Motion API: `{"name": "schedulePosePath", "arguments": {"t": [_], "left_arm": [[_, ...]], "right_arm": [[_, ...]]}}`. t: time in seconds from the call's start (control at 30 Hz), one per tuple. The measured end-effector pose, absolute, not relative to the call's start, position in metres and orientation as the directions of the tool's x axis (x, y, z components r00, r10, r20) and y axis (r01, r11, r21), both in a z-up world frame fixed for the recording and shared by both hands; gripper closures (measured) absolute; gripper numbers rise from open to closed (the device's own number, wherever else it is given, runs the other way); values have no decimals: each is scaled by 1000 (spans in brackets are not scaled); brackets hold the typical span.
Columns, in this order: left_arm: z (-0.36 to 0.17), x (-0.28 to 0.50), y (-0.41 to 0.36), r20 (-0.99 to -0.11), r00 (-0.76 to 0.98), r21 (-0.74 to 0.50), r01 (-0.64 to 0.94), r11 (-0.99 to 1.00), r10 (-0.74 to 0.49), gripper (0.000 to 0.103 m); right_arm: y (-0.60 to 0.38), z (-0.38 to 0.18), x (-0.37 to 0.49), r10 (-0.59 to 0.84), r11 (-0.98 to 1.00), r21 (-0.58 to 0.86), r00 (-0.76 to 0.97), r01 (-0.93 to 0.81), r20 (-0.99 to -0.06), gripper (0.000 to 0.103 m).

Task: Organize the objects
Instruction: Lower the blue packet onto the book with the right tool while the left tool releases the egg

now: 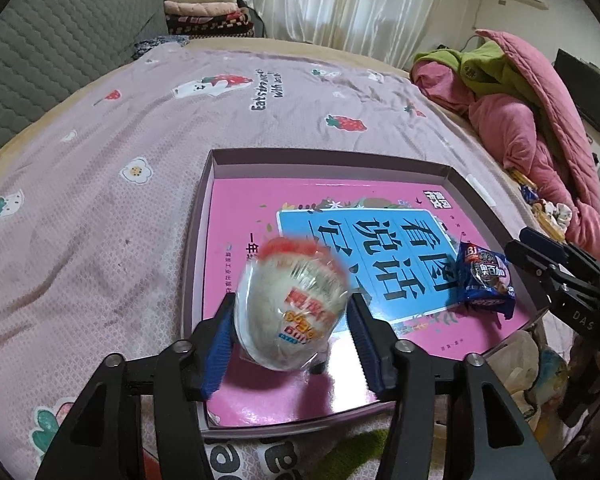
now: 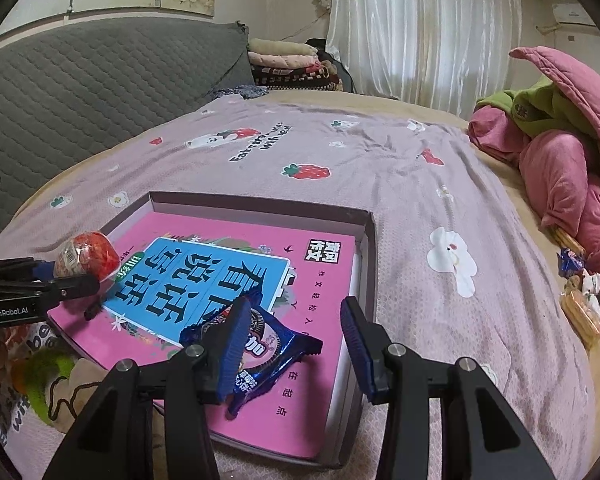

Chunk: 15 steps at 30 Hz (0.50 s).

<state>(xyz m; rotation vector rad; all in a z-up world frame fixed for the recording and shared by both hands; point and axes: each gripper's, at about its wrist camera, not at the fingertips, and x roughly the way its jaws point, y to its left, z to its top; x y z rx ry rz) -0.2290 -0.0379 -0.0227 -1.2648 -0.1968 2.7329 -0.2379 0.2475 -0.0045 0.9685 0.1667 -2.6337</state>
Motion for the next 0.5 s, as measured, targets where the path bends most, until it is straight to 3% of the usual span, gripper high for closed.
{"name": "schedulePosePath", "arguments": {"t": [0.5], "left_arm": [[-5, -223, -45, -717, -666, -217, -65, -974, 204, 36]], "right_arm": [[252, -1, -233, -271, -942, 23, -718, 335, -641, 45]]}}
